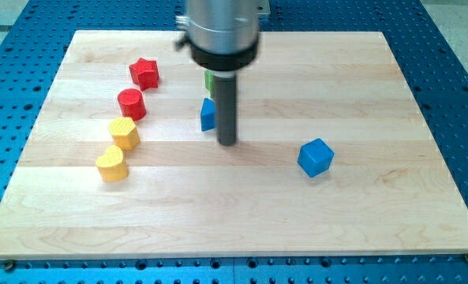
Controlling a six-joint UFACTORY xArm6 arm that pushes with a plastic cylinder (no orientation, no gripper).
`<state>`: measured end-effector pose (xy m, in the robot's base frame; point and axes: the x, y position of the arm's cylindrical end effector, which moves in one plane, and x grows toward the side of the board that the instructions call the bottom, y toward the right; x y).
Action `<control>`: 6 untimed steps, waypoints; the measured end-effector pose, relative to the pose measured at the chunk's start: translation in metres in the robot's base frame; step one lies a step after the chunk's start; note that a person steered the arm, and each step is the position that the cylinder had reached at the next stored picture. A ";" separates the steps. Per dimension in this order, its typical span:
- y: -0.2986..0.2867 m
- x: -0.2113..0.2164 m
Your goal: Slide the blue cube to the left
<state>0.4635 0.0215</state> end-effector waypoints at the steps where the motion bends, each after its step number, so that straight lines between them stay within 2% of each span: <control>1: 0.123 0.005; 2: 0.219 -0.001; 3: 0.194 0.056; 5: 0.036 0.042; 6: 0.026 0.034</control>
